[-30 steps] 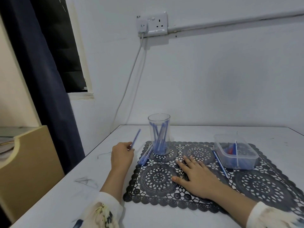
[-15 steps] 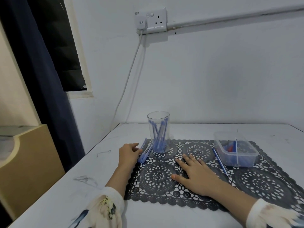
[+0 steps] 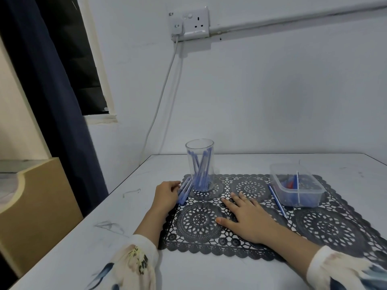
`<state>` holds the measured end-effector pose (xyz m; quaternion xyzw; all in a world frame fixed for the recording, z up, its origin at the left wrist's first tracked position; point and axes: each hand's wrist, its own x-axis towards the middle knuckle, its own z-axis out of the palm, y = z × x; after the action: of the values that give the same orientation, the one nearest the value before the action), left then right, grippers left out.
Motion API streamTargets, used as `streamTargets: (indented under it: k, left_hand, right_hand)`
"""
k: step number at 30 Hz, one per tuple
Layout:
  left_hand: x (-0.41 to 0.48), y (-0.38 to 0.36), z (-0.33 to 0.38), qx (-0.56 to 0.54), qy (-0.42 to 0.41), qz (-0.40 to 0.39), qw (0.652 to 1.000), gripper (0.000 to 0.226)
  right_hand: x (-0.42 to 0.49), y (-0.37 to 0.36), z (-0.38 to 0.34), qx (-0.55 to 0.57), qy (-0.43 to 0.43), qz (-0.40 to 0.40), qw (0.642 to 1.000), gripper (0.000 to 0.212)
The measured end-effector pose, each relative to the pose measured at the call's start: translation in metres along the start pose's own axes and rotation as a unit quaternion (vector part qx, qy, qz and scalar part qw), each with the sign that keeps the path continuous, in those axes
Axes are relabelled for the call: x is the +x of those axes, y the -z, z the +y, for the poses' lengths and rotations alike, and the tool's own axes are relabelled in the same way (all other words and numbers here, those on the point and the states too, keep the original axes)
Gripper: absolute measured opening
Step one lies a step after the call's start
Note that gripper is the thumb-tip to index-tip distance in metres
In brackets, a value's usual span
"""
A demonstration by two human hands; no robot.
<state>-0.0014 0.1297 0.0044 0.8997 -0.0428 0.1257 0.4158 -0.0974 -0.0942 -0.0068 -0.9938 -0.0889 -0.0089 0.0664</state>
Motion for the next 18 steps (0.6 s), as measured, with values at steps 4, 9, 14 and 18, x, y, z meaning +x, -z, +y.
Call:
streamTargets:
  k: [4,9,14,18]
  left_hand:
    - [-0.001,0.001,-0.001,0.001,-0.004,0.01,1.0,0.033]
    - [-0.006,0.004,0.0,-0.003,-0.008,0.036,0.999,0.032]
    - [-0.015,0.013,0.02,-0.049,-0.033,0.074,0.996,0.026]
    - [-0.02,0.022,0.056,-0.09,-0.085,0.12,0.985,0.024]
  right_hand:
    - [-0.001,0.0,-0.001,0.005,0.001,0.007,1.0,0.11]
    - [-0.003,0.003,-0.001,0.012,-0.005,0.003,1.0,0.088]
    - [-0.005,0.003,0.0,0.01,-0.007,0.007,1.0,0.077]
    - [-0.005,0.003,0.0,0.015,-0.004,0.01,1.0,0.077]
